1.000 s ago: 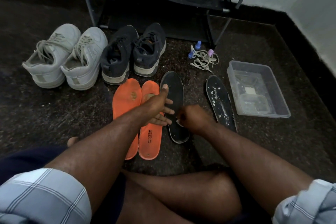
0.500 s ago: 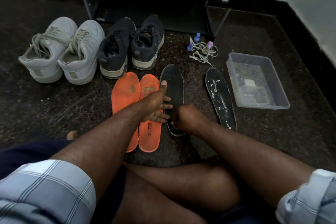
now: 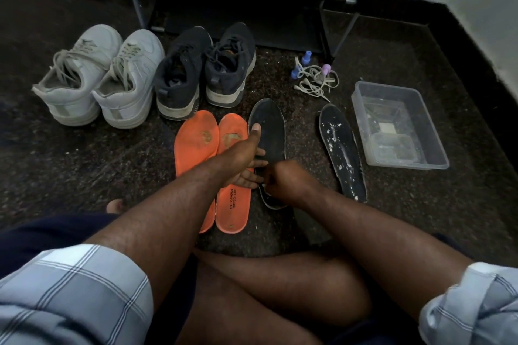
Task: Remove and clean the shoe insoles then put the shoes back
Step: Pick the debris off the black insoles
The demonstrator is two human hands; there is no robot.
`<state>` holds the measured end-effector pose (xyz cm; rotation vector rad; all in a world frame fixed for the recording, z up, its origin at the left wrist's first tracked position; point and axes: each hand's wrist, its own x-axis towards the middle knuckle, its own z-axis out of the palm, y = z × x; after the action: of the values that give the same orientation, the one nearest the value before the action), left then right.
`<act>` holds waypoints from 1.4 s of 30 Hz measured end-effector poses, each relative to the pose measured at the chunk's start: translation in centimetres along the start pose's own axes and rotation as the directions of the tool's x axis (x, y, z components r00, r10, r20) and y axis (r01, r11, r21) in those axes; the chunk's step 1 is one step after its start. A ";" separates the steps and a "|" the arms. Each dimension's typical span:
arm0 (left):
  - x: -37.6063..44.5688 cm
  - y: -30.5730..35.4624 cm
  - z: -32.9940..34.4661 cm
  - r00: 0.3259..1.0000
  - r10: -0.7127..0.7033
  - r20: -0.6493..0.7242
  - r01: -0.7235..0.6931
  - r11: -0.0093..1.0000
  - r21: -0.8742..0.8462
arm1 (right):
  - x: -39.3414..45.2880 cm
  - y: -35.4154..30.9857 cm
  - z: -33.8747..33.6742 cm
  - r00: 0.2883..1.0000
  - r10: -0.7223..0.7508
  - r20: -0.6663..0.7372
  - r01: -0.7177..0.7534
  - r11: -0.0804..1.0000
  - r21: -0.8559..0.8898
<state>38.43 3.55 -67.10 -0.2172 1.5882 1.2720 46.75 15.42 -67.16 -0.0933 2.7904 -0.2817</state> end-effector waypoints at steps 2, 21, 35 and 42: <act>0.0 -0.1 0.0 1.000 0.002 0.005 -0.002 1.000 0.000 | -0.2 -0.3 -0.3 0.999 -0.042 0.025 0.043 0.998 -0.038; 0.0 -0.1 0.2 1.000 0.001 0.007 -0.002 1.000 0.016 | -0.3 0.7 -1.0 0.983 0.030 0.183 -0.001 0.988 -0.156; 0.1 0.0 0.2 1.000 -0.001 -0.008 0.001 1.000 0.012 | -0.6 1.3 -0.5 0.960 0.073 0.271 -0.027 0.985 -0.170; 0.2 0.0 0.2 1.000 -0.006 -0.002 0.006 1.000 0.020 | -0.5 1.5 -0.5 0.950 0.098 0.298 -0.031 0.974 -0.223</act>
<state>38.48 3.81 -67.24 -0.2103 1.6004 1.2515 47.06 17.01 -66.85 -0.0877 2.4967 0.0518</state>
